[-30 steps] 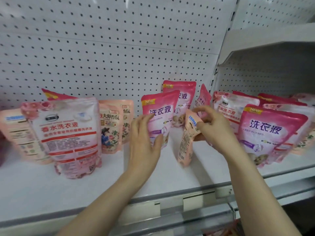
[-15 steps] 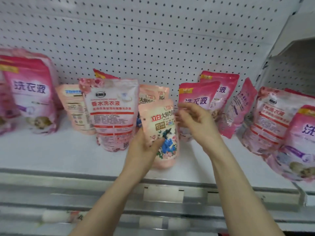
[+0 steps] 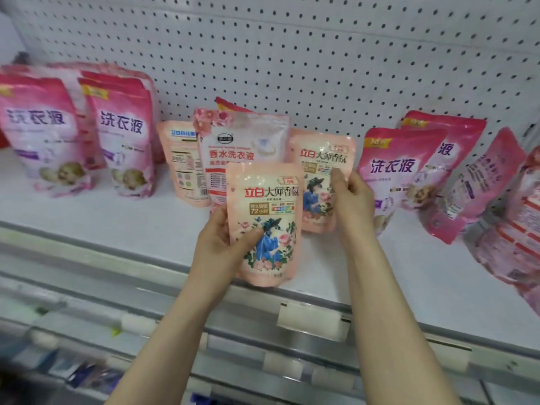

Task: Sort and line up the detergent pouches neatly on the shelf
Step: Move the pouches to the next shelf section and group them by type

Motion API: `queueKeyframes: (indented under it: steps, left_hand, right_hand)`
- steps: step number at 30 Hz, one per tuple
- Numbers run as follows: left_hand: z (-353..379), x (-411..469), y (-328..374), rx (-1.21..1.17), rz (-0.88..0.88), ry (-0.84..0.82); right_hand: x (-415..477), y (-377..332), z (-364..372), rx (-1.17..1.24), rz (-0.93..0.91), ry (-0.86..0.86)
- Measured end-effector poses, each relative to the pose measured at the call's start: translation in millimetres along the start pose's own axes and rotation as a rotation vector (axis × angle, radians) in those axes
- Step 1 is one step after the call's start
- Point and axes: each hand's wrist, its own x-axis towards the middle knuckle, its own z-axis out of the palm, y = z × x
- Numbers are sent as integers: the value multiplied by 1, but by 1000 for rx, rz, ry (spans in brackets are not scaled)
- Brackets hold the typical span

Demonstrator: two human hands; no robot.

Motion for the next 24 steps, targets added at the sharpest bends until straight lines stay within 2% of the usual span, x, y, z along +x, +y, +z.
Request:
queueKeyframes:
  steps: [5, 9, 15, 24]
  left_hand:
    - [-5, 2, 5, -174, 21, -11]
    - [-23, -2, 11, -209, 20, -33]
    - [-89, -15, 31, -201, -34, -75]
    - [-211, -30, 52, -158, -84, -13]
  right_hand:
    - [-36, -9, -25, 156, 3, 108]
    - [-61, -22, -13, 130, -82, 140]
    - [-117, -26, 20, 110, -98, 344]
    - [-196, -26, 135, 199, -20, 221]
